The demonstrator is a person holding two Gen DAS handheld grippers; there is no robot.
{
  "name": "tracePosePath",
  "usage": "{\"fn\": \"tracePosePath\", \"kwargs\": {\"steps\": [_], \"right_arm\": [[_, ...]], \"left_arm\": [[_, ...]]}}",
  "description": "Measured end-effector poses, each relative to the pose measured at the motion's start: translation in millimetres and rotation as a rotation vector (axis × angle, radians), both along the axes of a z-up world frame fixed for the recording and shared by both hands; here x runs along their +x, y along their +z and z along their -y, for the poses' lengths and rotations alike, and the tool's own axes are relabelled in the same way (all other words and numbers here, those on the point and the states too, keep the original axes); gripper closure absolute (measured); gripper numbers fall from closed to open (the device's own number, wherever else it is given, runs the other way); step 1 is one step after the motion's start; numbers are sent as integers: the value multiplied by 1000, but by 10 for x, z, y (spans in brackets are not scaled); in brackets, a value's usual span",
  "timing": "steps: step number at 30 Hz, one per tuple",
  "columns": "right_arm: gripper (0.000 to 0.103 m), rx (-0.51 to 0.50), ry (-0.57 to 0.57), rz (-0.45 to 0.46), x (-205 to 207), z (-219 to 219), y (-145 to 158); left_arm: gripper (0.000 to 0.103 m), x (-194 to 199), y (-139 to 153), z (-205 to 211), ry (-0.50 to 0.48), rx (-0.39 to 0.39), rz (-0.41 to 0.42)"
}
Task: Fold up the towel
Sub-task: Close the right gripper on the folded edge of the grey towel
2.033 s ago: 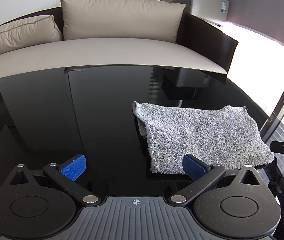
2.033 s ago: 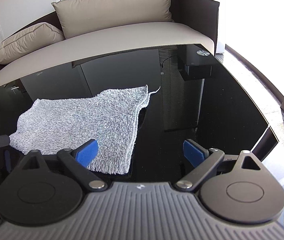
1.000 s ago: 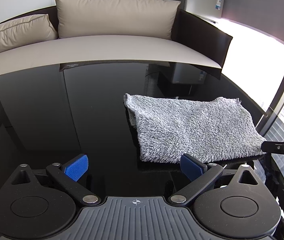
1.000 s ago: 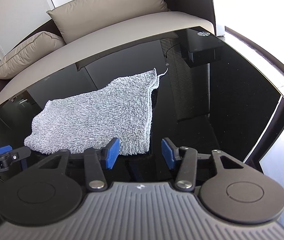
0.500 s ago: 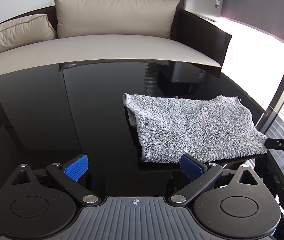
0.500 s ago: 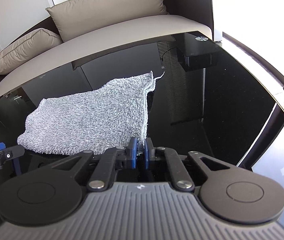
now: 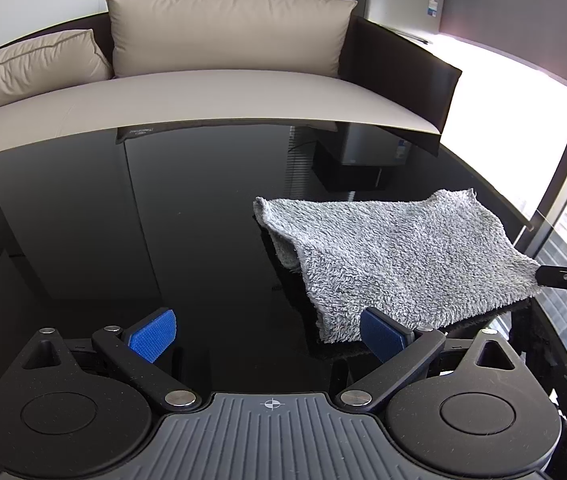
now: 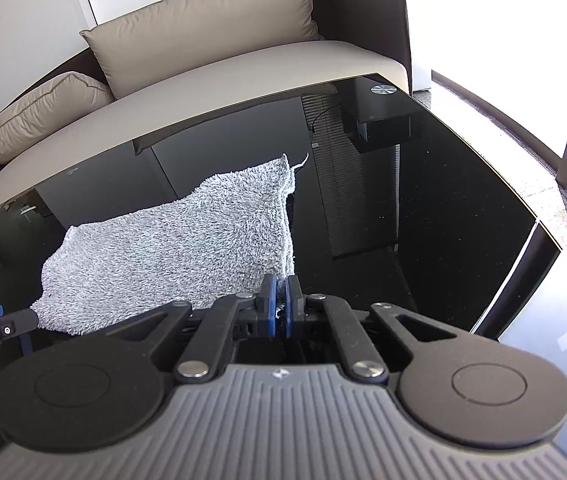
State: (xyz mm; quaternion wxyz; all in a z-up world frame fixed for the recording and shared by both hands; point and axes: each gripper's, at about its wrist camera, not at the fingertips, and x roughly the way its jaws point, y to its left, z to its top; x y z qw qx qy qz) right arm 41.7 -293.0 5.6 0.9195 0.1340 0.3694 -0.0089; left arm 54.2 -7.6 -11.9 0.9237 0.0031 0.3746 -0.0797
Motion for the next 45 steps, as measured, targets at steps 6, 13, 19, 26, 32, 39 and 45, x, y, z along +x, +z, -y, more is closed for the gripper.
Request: {"fn": "tracePosePath", "kwargs": {"steps": [6,13,19,26,32,39,45], "right_arm": [[90,42,-47,-33,-4,30,-44],[83,32,-48,-50,-19,-37,-47],[78,17,-46,-41,-14,-98,-58],[88,18,-67,-33,-10,-118,-70],[97,19,-103,1,-18,-41,-11],[99,23,-117,22,-8,-32,19],[99,13,-132,33,-17,-21,58]], "left_arm": [[6,0,20,-7,4,-4,3],[6,-3,19,-7,4,-5,2],[6,5,18,-9,0,1,1],[5,7,24,-30,3,0,5],[5,10,41,-74,9,-7,7],[5,4,48,-94,9,-8,7],[5,2,57,-137,12,-9,6]]}}
